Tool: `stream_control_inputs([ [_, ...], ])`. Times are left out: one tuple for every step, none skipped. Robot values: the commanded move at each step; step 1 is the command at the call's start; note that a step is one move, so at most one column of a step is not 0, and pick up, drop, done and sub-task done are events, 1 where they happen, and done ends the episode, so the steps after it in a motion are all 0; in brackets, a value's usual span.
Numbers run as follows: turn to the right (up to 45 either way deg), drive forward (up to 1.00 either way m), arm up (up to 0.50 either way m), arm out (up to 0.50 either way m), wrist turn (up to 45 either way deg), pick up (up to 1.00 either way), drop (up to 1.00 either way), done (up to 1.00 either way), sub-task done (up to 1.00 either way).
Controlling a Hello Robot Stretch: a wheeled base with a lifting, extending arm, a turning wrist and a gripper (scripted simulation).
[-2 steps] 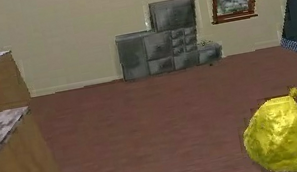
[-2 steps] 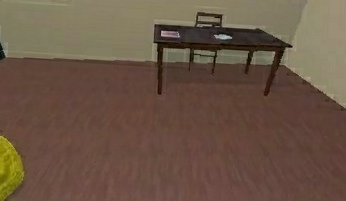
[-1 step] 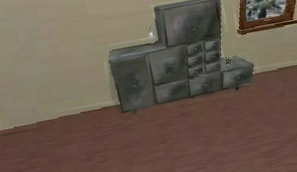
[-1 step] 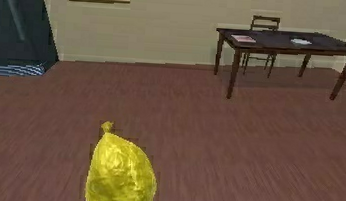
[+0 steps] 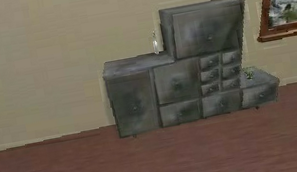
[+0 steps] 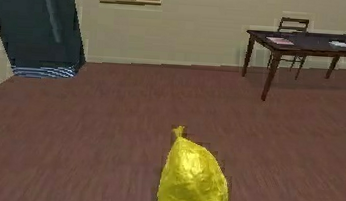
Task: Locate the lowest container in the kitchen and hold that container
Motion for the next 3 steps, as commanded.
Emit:
stream_control_inputs([
  [-45.0,0.0,0.0,0.0,0.0,0.0,0.0,0.0,0.0],
  [-30.0,0.0,0.0,0.0,0.0,0.0,0.0,0.0,0.0],
  [0.0,0.35,0.0,0.0,0.0,0.0,0.0,0.0,0.0],
])
